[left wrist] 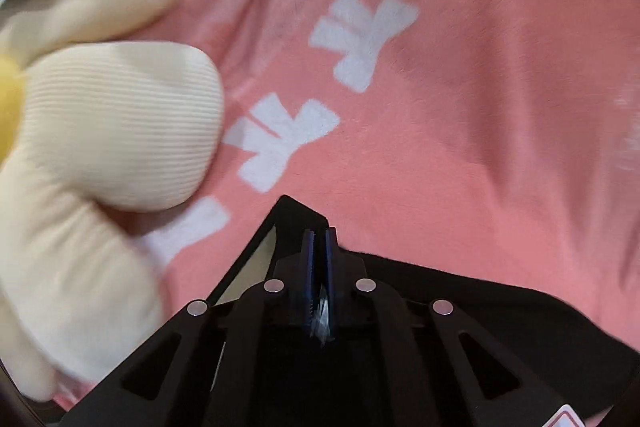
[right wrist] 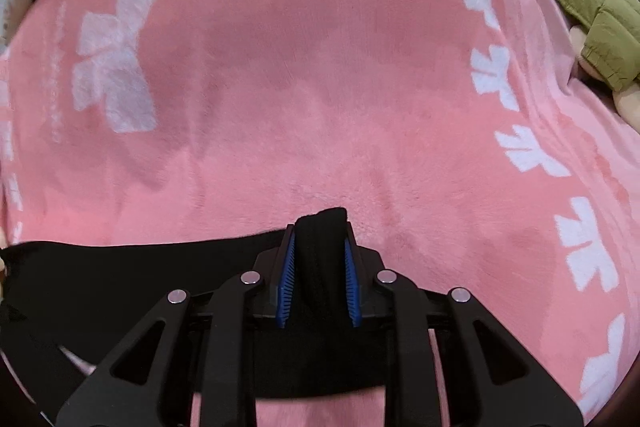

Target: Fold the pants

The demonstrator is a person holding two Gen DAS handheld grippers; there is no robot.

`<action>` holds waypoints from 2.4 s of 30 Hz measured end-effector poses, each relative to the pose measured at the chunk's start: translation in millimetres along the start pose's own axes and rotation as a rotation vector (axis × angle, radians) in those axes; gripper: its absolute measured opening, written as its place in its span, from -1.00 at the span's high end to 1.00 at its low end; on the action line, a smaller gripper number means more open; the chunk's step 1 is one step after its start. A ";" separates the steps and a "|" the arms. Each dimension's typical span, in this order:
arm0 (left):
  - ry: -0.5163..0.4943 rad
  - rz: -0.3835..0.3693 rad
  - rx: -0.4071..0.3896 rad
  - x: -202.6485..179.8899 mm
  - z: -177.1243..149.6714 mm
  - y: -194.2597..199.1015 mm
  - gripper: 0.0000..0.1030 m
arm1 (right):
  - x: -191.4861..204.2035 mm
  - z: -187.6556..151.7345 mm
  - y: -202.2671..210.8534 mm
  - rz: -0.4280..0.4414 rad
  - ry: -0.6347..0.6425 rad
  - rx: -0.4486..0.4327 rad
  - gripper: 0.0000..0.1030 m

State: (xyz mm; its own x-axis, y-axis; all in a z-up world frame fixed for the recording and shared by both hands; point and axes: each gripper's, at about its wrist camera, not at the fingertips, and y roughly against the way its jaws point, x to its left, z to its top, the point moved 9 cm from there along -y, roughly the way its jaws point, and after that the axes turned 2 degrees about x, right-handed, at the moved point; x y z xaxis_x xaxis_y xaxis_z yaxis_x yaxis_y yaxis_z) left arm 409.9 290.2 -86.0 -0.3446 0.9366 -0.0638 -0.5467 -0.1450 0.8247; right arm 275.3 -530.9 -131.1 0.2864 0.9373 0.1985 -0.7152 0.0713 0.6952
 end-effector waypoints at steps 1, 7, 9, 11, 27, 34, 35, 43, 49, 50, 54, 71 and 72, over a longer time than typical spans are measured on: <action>-0.002 -0.031 -0.015 1.7 -7.2 20.6 1.00 | 0.0 -1.3 12.5 0.007 0.006 -0.013 0.61; -0.020 -0.131 -0.012 19.6 -67.7 107.3 1.00 | -9.3 -27.0 77.9 0.020 0.039 -0.041 0.63; -0.011 -0.138 -0.019 27.0 -86.7 125.8 1.00 | -18.3 -41.3 103.3 0.020 0.040 -0.058 0.81; -0.027 -0.069 -0.051 43.2 -106.5 144.6 1.00 | -32.6 -57.5 120.5 0.005 0.028 -0.054 0.81; 0.413 -0.293 0.242 7.4 -153.0 17.0 -0.39 | 0.4 -141.2 131.3 -0.015 0.033 0.037 0.09; 0.465 -0.414 0.239 17.6 -141.4 22.4 0.87 | 37.2 -157.1 113.1 0.061 0.021 0.093 -0.05; 0.441 -0.431 0.211 23.5 -136.9 40.5 0.87 | 40.6 -157.1 109.3 0.079 0.008 0.101 -0.05; 0.353 -0.433 0.212 32.2 -141.9 79.2 0.88 | 8.1 -127.0 60.2 0.018 -0.142 0.105 -0.36; 0.330 -0.400 0.197 28.0 -131.7 90.5 0.88 | 26.2 -76.2 62.9 0.153 -0.106 0.088 0.95; 0.311 -0.384 0.180 32.0 -129.7 99.4 0.89 | 24.9 -59.5 85.6 0.156 -0.083 0.038 0.95; 0.215 -0.205 0.042 72.1 -119.8 145.9 1.00 | 9.5 -35.4 153.9 0.116 0.044 -0.030 0.95; 0.511 -0.407 0.271 19.5 -151.0 40.7 -0.28 | -34.9 -134.0 99.7 0.002 0.005 0.144 0.93; 0.530 -0.412 0.290 16.6 -148.1 30.8 -0.26 | -36.2 -134.9 98.8 0.003 0.000 0.147 0.93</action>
State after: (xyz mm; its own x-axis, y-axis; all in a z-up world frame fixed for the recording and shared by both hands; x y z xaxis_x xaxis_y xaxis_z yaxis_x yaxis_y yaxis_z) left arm 274.4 254.0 -144.9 -0.5178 0.6061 -0.6038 -0.5129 0.3450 0.7861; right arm 108.3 -511.8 -162.8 0.2845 0.9375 0.2002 -0.6146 0.0181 0.7886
